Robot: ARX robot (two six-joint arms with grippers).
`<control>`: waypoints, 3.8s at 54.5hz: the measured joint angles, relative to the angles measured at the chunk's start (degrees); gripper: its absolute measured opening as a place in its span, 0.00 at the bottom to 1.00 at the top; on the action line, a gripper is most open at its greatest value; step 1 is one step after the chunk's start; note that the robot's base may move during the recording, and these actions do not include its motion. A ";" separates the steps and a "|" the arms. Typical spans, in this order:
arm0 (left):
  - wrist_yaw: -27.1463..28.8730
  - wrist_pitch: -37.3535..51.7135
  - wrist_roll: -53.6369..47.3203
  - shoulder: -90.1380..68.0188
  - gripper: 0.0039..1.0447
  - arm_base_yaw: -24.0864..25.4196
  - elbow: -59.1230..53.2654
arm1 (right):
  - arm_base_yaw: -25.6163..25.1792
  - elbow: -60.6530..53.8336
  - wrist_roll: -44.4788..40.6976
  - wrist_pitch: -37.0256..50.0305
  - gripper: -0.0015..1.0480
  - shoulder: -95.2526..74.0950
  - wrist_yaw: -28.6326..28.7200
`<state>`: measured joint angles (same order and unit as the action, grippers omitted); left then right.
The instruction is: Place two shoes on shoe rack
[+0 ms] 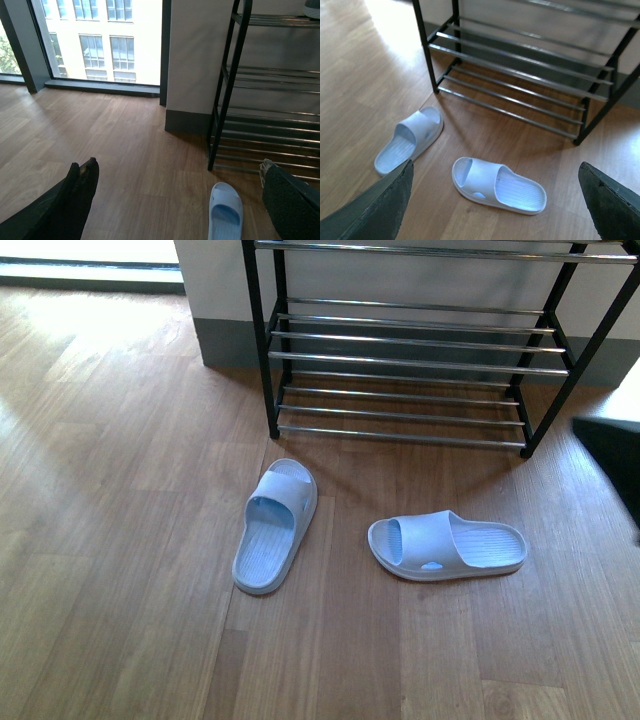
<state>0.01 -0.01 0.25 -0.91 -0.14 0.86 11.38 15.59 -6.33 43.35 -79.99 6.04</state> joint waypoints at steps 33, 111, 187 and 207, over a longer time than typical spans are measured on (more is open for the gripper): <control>0.00 -0.02 0.00 0.00 0.91 0.00 0.00 | -0.15 33.57 -16.50 8.74 0.91 -68.48 6.25; 0.00 0.00 0.00 0.00 0.91 0.00 0.00 | -1.38 54.23 -20.33 1.31 0.26 -87.34 7.28; 0.00 0.00 0.00 0.00 0.91 0.00 0.00 | -19.06 -3.06 8.52 -24.72 0.01 25.99 4.07; 0.00 0.00 0.00 0.00 0.91 0.00 0.00 | -19.06 -3.08 8.57 -24.72 0.01 26.14 4.07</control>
<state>0.01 -0.01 0.25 -0.91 -0.14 0.86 -7.68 12.51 2.24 18.63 -53.84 10.11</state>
